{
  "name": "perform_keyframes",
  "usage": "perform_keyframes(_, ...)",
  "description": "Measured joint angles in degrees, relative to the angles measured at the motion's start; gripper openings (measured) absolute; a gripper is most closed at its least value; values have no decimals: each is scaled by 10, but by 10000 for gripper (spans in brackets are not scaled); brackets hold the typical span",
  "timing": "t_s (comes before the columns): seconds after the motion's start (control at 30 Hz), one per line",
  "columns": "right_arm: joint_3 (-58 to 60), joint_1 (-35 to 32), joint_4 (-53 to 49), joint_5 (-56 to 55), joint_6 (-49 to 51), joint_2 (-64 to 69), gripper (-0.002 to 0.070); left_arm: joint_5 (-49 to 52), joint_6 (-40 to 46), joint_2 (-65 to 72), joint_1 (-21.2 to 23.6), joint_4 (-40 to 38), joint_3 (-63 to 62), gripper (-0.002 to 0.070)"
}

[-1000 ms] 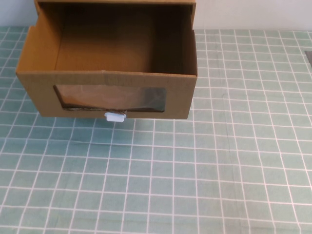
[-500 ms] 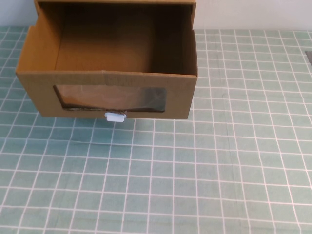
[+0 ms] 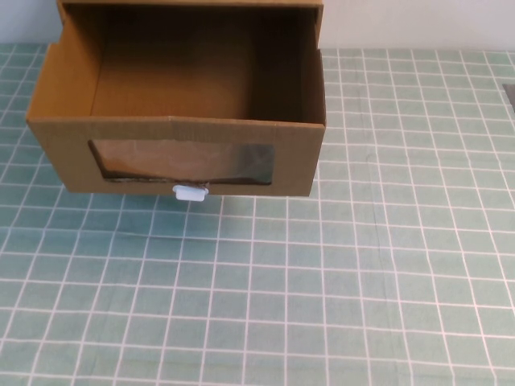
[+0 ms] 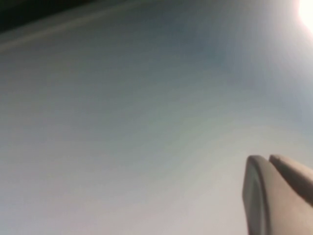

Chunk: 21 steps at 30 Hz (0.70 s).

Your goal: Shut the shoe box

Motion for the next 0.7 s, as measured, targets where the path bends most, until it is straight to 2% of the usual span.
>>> perform_keyframes(0.13, -66, 0, 0, 120, 0, 87, -13, 117, 0, 89, 0, -9, -87, -5)
perform_keyframes(0.37, -152, 0, 0, 402, -12, 254, -13, 357, -6, 280, 0, -9, -233, -5)
perform_keyframes(0.53, -152, 0, 4, 460, -88, 319, -13, 466, 11, 407, 0, 7, -314, -5)
perform_keyframes(0.7, -153, 29, 41, 470, -111, 335, -13, 456, 82, 481, 0, 34, -345, -5)
